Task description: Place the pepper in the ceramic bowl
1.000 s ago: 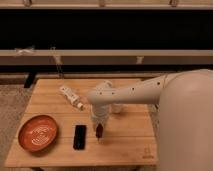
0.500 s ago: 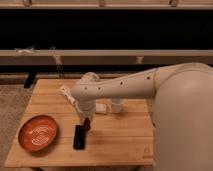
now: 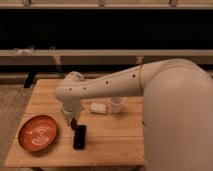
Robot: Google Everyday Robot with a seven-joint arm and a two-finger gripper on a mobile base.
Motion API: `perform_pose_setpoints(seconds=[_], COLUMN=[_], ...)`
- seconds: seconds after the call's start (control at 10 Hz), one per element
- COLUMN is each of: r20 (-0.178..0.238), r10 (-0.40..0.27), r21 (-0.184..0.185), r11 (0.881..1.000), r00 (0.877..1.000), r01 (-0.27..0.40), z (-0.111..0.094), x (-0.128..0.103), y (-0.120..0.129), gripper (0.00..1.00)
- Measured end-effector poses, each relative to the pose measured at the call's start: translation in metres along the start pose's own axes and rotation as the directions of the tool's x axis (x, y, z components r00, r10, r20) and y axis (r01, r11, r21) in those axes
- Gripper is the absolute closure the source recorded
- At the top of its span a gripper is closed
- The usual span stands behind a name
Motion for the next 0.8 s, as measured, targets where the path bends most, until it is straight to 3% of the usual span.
perform_pose_setpoints(seconds=[0.3,0.8], r20=[-0.013,0.003], r10=[-0.124,-0.231], r21=[0.008,0.018], r11=[0.992,0.973], r00=[0.992,0.973], r01=[0.124,0.230], z=[0.001,0.011], x=[0.026,0.056], y=[-0.039,-0.071], gripper=[1.00,1.00])
